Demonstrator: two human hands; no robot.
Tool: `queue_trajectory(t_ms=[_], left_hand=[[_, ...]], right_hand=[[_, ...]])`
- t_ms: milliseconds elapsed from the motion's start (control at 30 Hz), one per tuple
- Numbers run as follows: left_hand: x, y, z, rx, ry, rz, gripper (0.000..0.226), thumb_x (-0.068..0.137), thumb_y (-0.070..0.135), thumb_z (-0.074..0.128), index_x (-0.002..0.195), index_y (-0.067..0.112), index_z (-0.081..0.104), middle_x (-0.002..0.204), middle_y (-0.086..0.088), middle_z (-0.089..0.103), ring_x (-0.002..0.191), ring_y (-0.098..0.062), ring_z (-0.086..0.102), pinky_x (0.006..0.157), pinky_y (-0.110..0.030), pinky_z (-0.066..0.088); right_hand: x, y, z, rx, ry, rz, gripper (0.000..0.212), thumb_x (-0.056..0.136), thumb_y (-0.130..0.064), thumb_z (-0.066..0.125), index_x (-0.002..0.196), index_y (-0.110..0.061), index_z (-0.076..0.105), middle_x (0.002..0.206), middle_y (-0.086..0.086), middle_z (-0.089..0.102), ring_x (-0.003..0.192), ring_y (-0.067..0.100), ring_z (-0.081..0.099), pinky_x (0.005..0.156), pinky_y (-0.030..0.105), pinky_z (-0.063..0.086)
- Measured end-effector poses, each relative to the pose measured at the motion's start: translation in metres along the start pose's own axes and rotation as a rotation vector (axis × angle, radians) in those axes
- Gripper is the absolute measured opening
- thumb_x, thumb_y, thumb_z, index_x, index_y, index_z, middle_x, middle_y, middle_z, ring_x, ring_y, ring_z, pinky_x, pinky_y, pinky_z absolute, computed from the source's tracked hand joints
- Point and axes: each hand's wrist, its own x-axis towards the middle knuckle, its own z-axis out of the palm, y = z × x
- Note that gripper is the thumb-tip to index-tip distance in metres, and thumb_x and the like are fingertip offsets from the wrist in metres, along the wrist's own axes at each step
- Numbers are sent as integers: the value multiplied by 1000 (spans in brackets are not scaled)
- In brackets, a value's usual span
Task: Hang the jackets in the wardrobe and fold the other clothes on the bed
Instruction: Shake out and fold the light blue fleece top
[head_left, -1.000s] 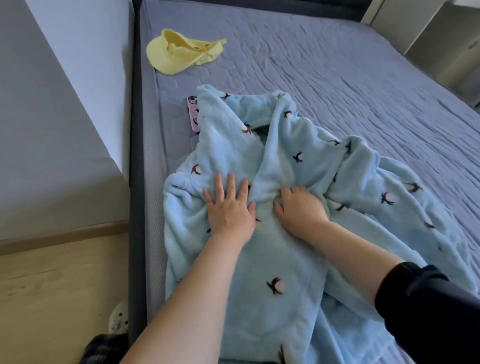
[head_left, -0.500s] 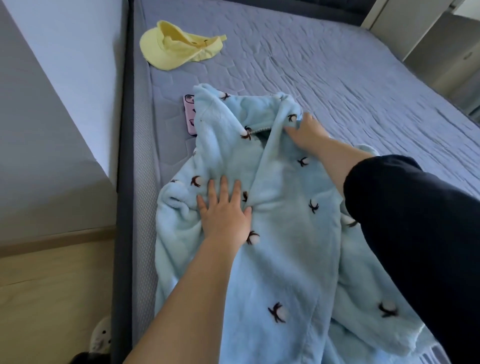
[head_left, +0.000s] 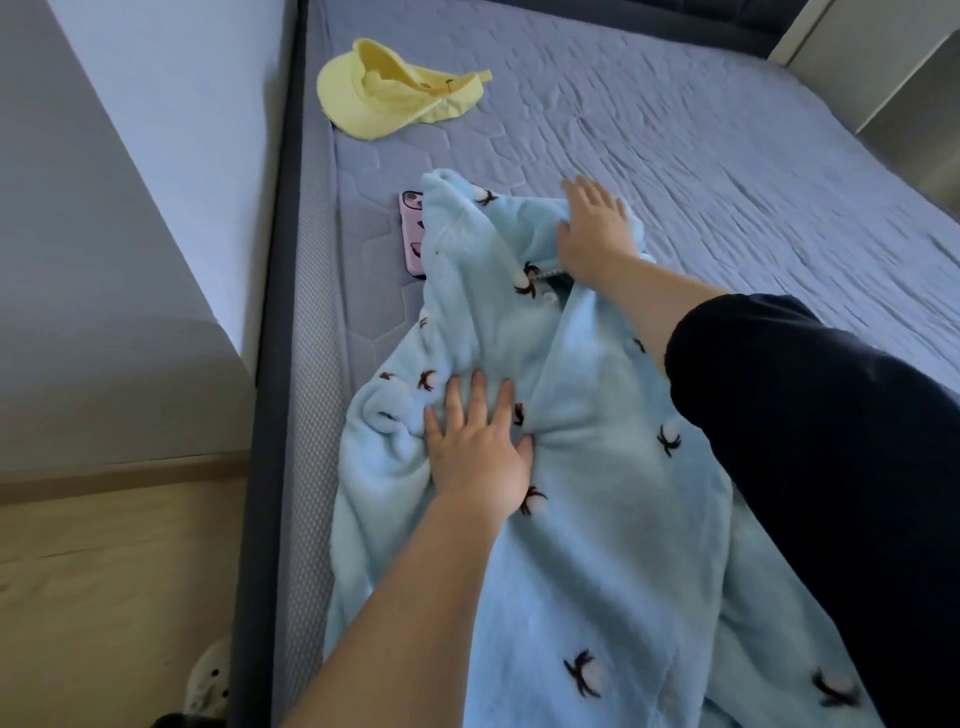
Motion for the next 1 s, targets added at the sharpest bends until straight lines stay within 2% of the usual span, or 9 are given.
queue_trajectory(t_ms=[67, 167, 367, 500, 600, 700, 833, 900, 1000], left_hand=[[0, 0, 1, -9, -1, 3, 63, 98, 49, 29, 152, 31, 2, 160, 1, -9, 146, -24, -15, 115, -49, -9], [0, -4, 3, -17, -23, 15, 62, 98, 49, 28, 152, 31, 2, 160, 2, -10, 146, -22, -15, 115, -47, -10], [5, -8, 8, -32, -64, 23, 63, 98, 51, 26, 152, 31, 0, 160, 1, -11, 146, -22, -17, 115, -46, -12], [5, -10, 9, -59, -65, 23, 62, 98, 50, 28, 152, 32, 3, 160, 1, -10, 146, -22, -16, 115, -45, -13], [5, -11, 10, -62, -76, 20, 62, 98, 50, 27, 152, 32, 3, 160, 2, -10, 145, -21, -17, 114, -44, -14], [7, -13, 12, -72, -85, 23, 62, 98, 50, 28, 152, 32, 3, 160, 2, -10, 146, -21, -17, 114, -45, -14], [9, -17, 11, -97, -119, 38, 63, 97, 53, 28, 152, 34, 3, 160, 3, -11, 145, -20, -17, 114, -45, -14], [9, -20, 5, -120, -158, 48, 64, 96, 55, 29, 151, 35, 2, 160, 4, -12, 145, -19, -17, 114, -45, -13], [5, -23, -12, -219, -197, 82, 64, 96, 51, 38, 152, 33, 12, 161, 3, -5, 147, -15, -9, 116, -41, -6]], right_hand=[[9, -24, 5, -19, -80, -47, 70, 89, -2, 39, 152, -14, 12, 160, 5, 7, 148, 22, 2, 120, 42, 0], [24, -44, 10, -46, -180, -41, 77, 85, 2, 39, 153, -17, 7, 160, 2, 6, 147, 23, -2, 119, 46, -2], [48, -45, 20, -149, -295, -6, 81, 86, -22, 58, 151, -18, 9, 152, 12, 28, 144, 28, 15, 117, 50, -2], [51, -50, 23, -257, -252, -29, 65, 83, -32, 61, 138, -10, 35, 135, 14, 46, 131, 32, 31, 113, 50, 16], [43, -53, 24, -447, -137, -104, 35, 85, -21, 54, 118, -9, 54, 122, 13, 53, 120, 32, 38, 101, 44, 29], [28, -51, 21, -500, -15, -189, 23, 85, -15, 50, 103, -9, 62, 114, 12, 54, 114, 32, 40, 98, 40, 29], [9, -42, 4, -460, 8, -239, 24, 82, -23, 57, 101, -9, 62, 114, 12, 53, 117, 32, 42, 114, 45, 14], [-7, -42, -10, -422, -2, -259, 22, 81, -33, 56, 94, -15, 56, 96, 8, 55, 107, 31, 51, 117, 45, 6], [-39, -44, -35, -392, 12, -309, 26, 82, -37, 59, 81, -17, 42, 73, 2, 45, 88, 31, 56, 118, 45, 8]])
